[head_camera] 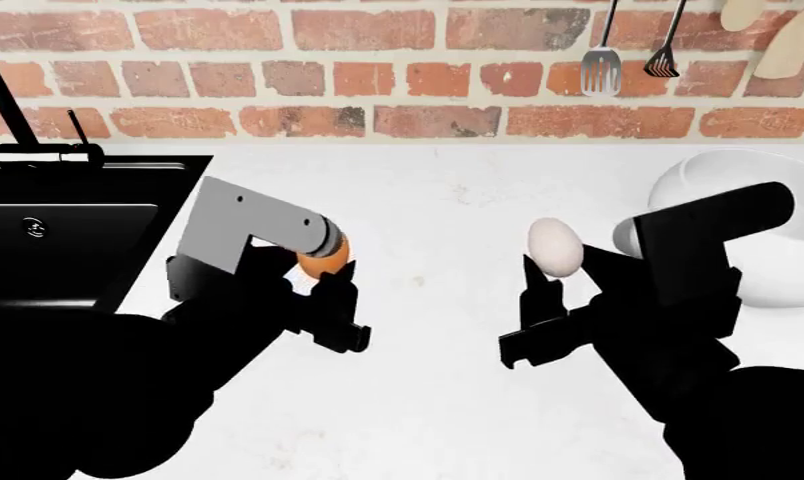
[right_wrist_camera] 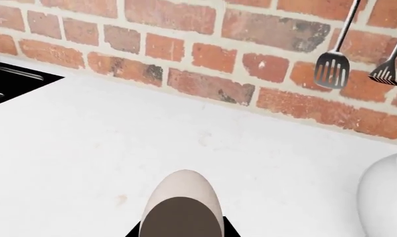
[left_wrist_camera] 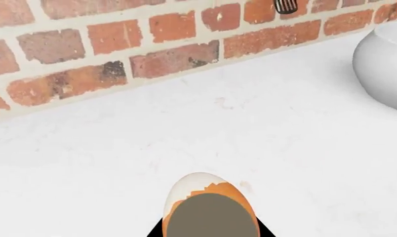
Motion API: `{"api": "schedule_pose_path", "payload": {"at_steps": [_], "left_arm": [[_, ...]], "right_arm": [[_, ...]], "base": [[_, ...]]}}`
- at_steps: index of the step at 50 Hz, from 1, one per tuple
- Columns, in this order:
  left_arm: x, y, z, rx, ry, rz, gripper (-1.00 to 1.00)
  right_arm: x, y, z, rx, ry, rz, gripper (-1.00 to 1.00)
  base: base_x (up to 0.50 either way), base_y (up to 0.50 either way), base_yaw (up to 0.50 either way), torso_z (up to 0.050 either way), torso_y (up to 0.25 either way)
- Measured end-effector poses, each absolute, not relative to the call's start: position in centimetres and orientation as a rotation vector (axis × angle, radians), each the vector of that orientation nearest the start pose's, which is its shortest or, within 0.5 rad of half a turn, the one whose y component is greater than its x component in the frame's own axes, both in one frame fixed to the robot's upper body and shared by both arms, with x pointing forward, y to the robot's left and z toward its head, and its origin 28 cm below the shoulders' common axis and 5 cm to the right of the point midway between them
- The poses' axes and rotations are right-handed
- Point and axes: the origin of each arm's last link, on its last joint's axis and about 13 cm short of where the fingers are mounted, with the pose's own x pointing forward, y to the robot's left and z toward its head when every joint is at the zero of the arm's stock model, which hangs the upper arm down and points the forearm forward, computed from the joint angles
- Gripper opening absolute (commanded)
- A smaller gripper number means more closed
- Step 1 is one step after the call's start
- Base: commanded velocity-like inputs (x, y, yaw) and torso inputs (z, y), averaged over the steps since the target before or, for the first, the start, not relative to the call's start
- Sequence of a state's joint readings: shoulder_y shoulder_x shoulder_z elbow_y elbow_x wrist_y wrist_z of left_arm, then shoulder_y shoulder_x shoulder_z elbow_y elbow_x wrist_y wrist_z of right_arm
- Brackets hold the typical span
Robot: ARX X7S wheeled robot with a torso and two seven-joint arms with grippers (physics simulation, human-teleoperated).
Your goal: Place the eggs and milk next to the bowl.
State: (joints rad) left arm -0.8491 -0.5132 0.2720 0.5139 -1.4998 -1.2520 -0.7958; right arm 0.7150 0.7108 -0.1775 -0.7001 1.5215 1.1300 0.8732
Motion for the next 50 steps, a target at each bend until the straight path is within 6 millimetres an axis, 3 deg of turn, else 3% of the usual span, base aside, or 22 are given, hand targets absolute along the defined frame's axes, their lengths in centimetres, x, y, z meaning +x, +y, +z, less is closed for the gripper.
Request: {"api": "schedule_pose_path", "payload": {"at_steps": [27, 50], "left_arm": [[21.1, 21.3, 23.9, 0.089, 0.225, -0.429, -1.00], [20.9, 21.7, 24.1, 0.080, 0.222, -0.434, -1.00]], "right_arm": [[17.4, -12.2, 24.0, -0.181, 0.109, 0.186, -1.00], [17.0, -12.0, 24.3, -0.181, 0.100, 0.183, -1.00]], "base": [[0.00, 0.00, 0.00, 0.000, 0.000], [0.00, -0.49, 0.00, 0.000, 0.000]]}}
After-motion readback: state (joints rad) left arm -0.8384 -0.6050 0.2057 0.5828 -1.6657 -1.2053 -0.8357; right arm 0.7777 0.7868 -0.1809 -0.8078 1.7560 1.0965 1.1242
